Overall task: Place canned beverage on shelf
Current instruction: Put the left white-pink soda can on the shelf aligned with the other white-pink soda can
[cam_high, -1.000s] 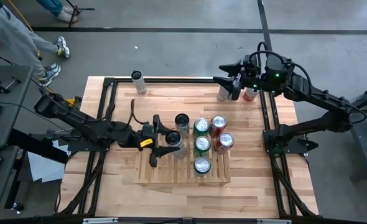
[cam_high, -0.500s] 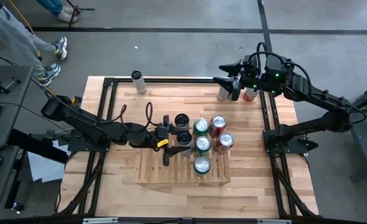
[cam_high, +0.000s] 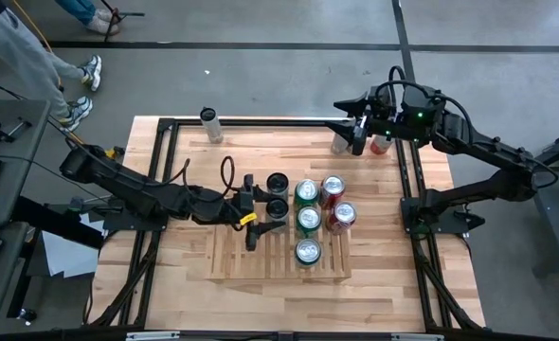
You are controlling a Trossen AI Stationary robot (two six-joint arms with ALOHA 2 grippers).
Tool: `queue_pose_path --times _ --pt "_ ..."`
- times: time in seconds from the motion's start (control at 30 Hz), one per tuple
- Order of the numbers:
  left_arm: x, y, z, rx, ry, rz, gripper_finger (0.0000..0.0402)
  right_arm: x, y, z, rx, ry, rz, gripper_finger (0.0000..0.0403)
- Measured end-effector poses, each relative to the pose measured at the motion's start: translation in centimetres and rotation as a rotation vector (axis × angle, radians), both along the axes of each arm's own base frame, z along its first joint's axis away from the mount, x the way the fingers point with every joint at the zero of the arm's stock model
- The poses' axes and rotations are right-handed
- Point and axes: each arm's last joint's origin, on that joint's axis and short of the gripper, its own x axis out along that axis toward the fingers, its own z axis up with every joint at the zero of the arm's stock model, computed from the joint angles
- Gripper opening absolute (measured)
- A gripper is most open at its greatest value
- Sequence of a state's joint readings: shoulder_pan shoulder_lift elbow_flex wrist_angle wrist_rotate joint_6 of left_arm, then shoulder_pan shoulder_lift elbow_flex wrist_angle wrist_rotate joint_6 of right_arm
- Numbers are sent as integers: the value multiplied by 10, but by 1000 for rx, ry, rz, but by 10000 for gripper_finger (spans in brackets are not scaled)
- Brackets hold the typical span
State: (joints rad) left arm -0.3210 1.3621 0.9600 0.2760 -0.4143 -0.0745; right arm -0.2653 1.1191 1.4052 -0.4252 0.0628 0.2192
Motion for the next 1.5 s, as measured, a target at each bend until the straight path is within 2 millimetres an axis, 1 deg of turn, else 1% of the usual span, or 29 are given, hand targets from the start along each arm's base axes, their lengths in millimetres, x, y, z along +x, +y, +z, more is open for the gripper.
queue_pose_path --times 0.37,0.9,1.17,1.5 --pt "0 0 0 -3 1 -5 277 0 0 0 -9 7 1 307" --pt "0 0 0 -109 -15 3 278 0 0 0 -10 7 -3 307" --pt "0 0 0 -13 0 -7 278 0 0 0 -10 7 -3 307" --pt "0 0 0 -12 -5 -6 278 0 0 0 -10 7 -2 307"
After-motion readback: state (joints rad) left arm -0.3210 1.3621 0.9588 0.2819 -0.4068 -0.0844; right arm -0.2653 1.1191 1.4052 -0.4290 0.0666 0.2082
